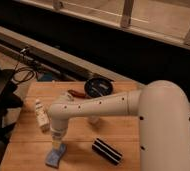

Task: Place the white sponge in the ceramic cup

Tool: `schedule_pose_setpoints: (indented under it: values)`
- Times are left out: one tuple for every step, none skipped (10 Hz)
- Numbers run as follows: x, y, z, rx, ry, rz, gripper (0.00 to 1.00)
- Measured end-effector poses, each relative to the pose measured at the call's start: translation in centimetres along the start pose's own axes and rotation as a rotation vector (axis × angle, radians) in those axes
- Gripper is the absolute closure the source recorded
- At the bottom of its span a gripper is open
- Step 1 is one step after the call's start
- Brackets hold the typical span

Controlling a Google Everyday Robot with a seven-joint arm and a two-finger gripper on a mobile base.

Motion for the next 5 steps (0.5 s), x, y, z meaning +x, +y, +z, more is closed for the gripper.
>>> schedule_pose_setpoints:
  values:
    - [0.4, -0.2, 0.34, 0.004, 0.004, 0.008, 0.83]
    - [0.55, -0.33, 0.44, 0.008, 0.007, 0.011, 0.91]
    - [0.54, -0.34, 0.72, 0.011, 0.014, 0.008, 0.99]
    - [0.54, -0.32, 0.76, 0.014, 0.018, 0.005, 1.0]
    - [0.43, -0.28, 0.59, 0.021, 0.017, 0.0, 1.0]
